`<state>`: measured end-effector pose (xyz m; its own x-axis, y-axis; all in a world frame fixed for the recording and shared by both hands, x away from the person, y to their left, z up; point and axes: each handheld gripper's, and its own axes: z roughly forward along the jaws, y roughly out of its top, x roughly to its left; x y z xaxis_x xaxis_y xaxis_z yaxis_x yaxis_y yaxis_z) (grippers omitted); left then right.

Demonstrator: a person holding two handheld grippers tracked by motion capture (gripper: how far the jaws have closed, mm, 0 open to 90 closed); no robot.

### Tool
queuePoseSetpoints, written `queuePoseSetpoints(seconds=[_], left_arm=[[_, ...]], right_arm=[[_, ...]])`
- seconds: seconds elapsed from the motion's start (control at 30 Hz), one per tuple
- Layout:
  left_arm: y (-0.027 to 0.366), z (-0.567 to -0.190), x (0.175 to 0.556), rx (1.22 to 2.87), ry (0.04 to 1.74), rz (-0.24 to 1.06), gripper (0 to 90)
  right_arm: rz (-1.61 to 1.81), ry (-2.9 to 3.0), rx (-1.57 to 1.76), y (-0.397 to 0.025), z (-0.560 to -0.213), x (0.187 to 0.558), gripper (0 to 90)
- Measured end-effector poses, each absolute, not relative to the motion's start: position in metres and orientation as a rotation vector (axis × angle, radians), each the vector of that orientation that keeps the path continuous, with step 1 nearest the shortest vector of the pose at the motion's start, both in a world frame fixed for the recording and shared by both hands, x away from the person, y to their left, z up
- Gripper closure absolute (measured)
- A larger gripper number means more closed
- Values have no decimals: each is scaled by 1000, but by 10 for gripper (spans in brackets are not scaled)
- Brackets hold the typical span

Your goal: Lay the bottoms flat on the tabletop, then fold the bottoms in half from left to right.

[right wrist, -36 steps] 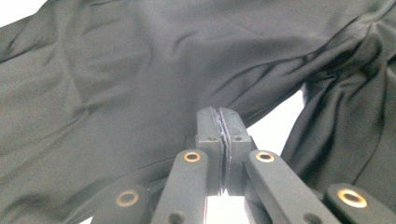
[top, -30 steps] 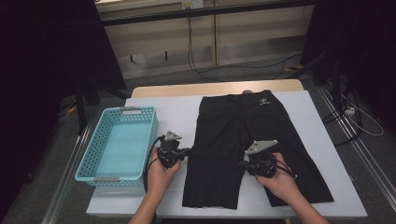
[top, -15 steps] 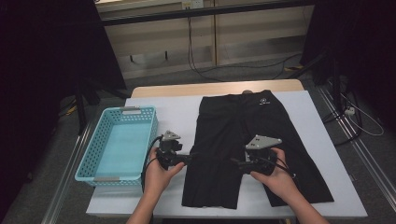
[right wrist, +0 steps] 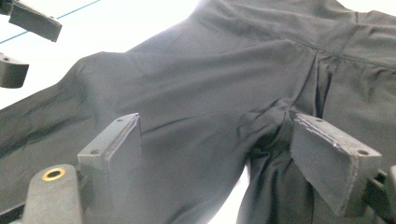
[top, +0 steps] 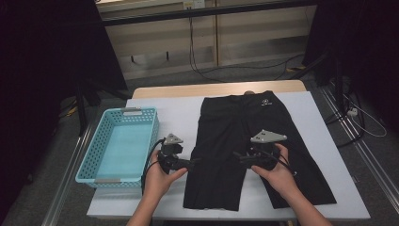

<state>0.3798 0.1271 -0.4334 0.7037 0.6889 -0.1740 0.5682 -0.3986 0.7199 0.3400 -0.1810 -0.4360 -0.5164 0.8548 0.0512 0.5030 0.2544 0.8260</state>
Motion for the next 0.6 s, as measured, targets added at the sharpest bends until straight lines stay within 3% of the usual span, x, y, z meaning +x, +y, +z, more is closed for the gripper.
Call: queuePoseSetpoints(seconds=[0.6], left_arm=[[128, -437, 373, 2150, 955, 210, 92]], right_arm=[[1153, 2110, 1239, -181, -435, 340, 160]])
